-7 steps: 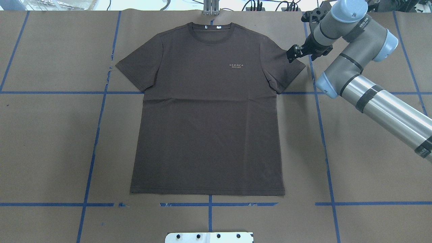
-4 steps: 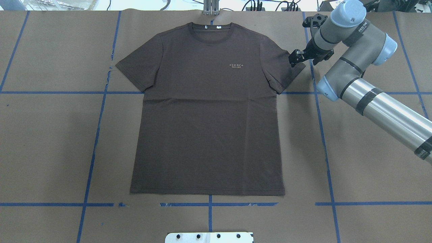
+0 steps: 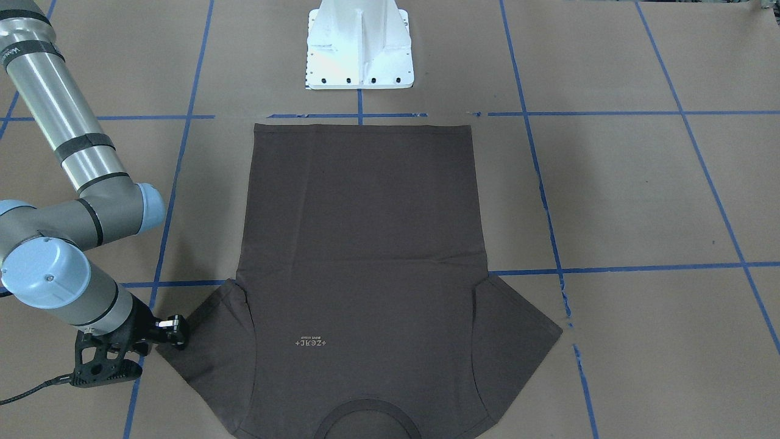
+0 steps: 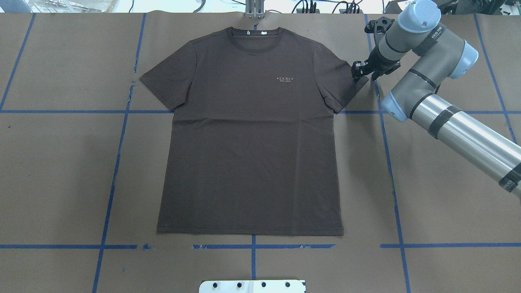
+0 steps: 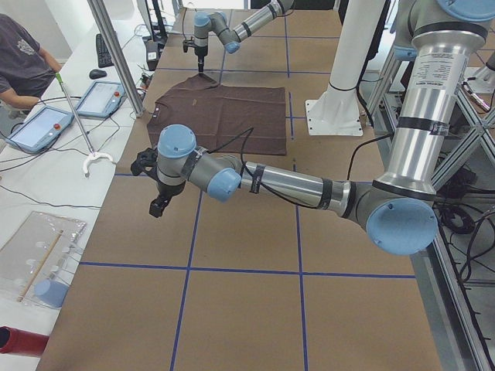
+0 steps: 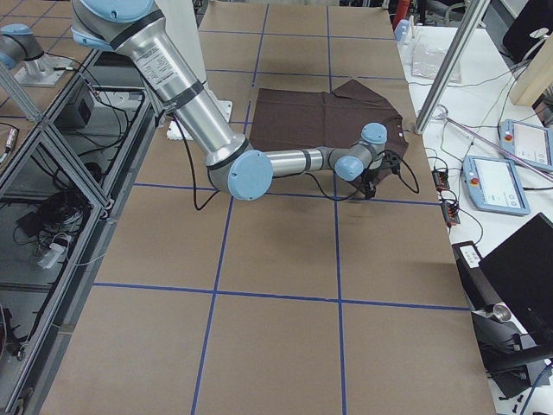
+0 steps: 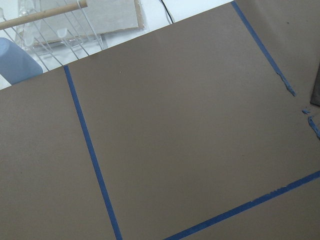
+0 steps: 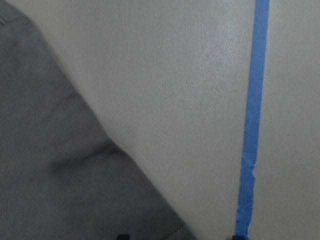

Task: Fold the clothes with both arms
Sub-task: 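Grasp the sleeve nearest the right gripper with the right gripper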

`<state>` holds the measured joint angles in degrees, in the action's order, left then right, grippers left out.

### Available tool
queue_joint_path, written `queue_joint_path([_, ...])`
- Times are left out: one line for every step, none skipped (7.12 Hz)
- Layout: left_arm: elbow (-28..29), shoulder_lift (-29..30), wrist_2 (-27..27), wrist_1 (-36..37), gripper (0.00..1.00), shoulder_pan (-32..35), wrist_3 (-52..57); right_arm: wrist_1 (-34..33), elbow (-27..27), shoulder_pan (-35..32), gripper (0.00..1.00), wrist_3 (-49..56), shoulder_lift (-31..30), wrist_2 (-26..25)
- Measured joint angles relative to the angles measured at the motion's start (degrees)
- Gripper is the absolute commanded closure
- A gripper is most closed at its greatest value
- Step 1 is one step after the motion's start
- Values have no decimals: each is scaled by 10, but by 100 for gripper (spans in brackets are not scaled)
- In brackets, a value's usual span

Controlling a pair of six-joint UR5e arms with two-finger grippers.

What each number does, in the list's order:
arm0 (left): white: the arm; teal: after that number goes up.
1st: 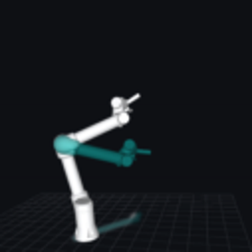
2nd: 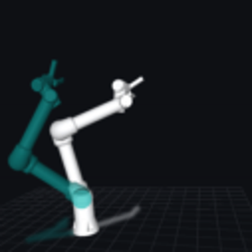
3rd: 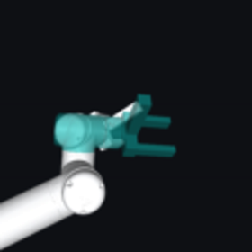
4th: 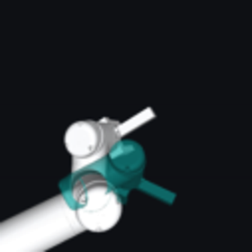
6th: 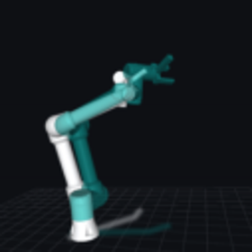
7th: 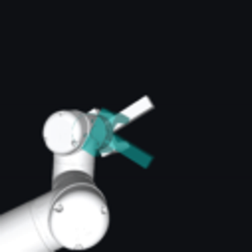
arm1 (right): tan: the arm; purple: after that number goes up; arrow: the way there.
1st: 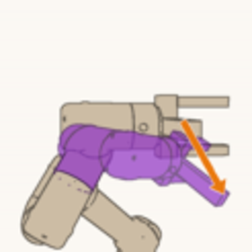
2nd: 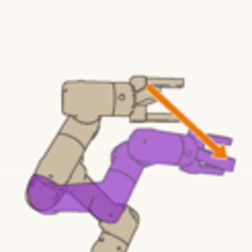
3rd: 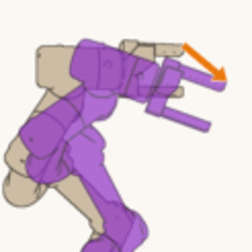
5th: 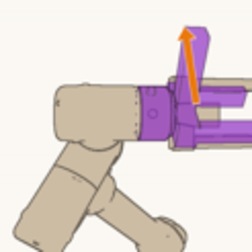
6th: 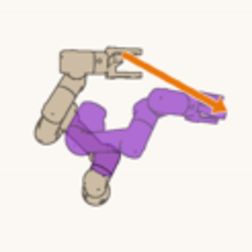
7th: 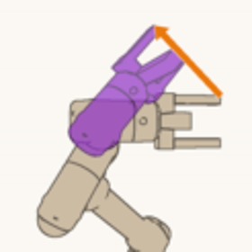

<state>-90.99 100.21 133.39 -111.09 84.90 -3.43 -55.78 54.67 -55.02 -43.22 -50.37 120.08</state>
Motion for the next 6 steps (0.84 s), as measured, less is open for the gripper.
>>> queue_joint_path([0, 1, 0, 0, 0, 0, 0, 0, 0, 0, 100, 0, 1, 0])
queue_joint_path([1, 1, 0, 0, 0, 0, -1, 0, 1, 0, 100, 0, 3, 1])
queue_joint_path([1, 1, 0, 0, 0, 0, -1, 0, 2, -1, 100, -1, 7, 1])
queue_joint_path([1, 2, -1, 0, 0, 0, -1, 0, 7, -1, 100, -2, 12, 1])
queue_joint_path([2, 2, -1, 0, 0, 0, -1, 0, 21, -1, 100, -2, 19, 1])
queue_joint_path([2, 2, -1, 0, 0, 0, -2, 0, 36, 0, 100, -3, 29, 1])
